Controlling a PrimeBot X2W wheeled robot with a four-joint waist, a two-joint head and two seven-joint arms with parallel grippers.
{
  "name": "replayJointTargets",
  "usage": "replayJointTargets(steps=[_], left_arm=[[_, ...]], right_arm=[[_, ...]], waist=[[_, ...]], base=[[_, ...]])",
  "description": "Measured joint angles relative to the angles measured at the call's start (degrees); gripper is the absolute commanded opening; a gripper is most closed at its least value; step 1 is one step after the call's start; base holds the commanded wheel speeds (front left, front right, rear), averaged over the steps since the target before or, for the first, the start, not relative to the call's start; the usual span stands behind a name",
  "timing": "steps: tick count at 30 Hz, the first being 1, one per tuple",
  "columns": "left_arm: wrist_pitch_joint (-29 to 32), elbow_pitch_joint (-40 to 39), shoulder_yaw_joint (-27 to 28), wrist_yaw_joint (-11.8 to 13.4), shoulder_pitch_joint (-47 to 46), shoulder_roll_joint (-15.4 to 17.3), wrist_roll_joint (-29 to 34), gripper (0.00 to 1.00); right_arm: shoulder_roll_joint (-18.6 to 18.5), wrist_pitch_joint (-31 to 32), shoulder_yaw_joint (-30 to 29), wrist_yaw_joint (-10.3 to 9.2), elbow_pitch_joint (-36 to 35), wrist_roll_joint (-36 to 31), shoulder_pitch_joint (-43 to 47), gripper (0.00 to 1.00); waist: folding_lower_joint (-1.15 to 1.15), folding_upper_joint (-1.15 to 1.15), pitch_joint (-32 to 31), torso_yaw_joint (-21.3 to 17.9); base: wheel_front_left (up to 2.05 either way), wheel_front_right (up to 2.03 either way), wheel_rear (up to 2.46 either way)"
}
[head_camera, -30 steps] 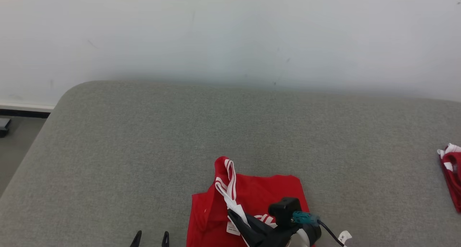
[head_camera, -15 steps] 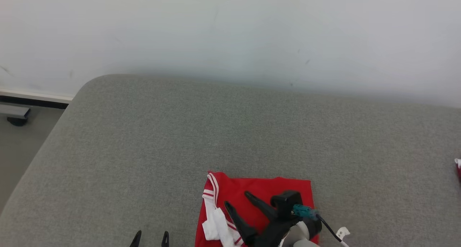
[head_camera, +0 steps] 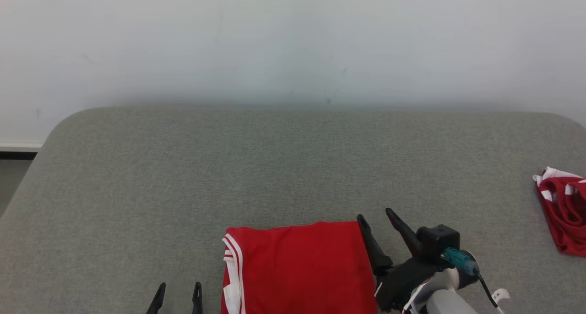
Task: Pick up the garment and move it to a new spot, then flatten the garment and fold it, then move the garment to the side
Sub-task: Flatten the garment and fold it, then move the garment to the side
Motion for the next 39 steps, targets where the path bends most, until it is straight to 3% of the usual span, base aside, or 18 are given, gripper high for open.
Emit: replayJointTargets(steps=[7,17,39], left_arm=[[0.0,-1.3,1.7,0.7,-0.3,0.0,0.6,1.00],[0.0,-2.1,4.4,0.4,0.0,0.0,1.1,1.00],[0.0,-3.7,7.4,0.0,3.9,0.0,2.2,1.00]], right_arm=[[0.5,0.0,-10.0,0.00,-5.7,-8.7,6.0,1.00],[2.5,0.0,-17.1,0.00,-8.9,-11.9,10.8,1.00],[3.2,0.0,-17.6,0.00,-10.3,-11.8,14.8,1.00]], waist=[[0.00,0.00,0.4,-3.4],[0.00,0.00,0.0,-6.1],[0.00,0.00,-2.8,-7.1]], base=[[0.00,0.00,0.00],[0.00,0.00,0.00],[0.00,0.00,0.00]])
